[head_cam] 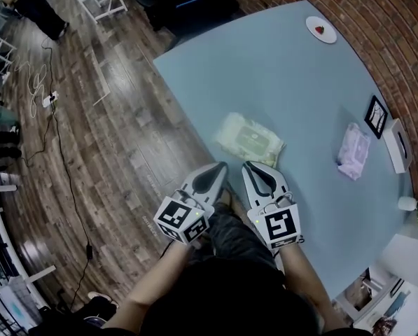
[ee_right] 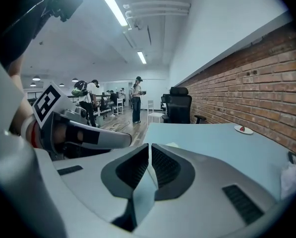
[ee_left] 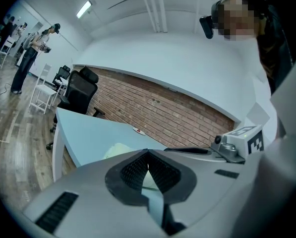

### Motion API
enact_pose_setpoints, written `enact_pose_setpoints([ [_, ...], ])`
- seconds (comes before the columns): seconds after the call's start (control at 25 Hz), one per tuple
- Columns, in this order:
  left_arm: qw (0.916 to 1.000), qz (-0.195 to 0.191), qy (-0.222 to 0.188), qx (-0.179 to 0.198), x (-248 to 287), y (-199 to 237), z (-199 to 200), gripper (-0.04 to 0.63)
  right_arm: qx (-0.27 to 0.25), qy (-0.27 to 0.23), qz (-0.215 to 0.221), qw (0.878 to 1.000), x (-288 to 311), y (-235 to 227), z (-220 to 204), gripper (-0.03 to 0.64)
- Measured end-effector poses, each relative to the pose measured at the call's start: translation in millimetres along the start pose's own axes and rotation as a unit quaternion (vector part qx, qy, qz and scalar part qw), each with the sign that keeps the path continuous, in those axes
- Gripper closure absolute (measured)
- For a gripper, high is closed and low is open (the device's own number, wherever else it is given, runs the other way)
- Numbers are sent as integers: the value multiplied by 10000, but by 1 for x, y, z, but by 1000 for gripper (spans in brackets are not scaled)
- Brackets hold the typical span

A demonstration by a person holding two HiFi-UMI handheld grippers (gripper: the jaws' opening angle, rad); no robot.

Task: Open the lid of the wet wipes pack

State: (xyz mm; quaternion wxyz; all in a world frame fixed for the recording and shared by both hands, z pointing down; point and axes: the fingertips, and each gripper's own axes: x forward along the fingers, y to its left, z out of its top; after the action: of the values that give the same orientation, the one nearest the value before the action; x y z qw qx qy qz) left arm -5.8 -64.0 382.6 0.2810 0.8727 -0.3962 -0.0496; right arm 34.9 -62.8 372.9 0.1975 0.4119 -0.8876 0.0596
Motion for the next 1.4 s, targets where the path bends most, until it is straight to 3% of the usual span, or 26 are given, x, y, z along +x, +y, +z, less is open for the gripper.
enact_pose_setpoints([
  [0.2,10000,62,75,6,18,8,0,581,-293,449,38,9986,10,-26,-7,593],
  [0.28,9999,118,106,0,23,12,-1,581,-413,608,191,9971,16,-30,-11,515],
  [0.64,9993,287,234,63,37,21,-11,581,-1136,1071,673,9854,35,-41,-27,425],
  [1.4,9974,83,604,394,61,34,-26,581,-1344,1447,1164,9734,54,-48,-40,331],
])
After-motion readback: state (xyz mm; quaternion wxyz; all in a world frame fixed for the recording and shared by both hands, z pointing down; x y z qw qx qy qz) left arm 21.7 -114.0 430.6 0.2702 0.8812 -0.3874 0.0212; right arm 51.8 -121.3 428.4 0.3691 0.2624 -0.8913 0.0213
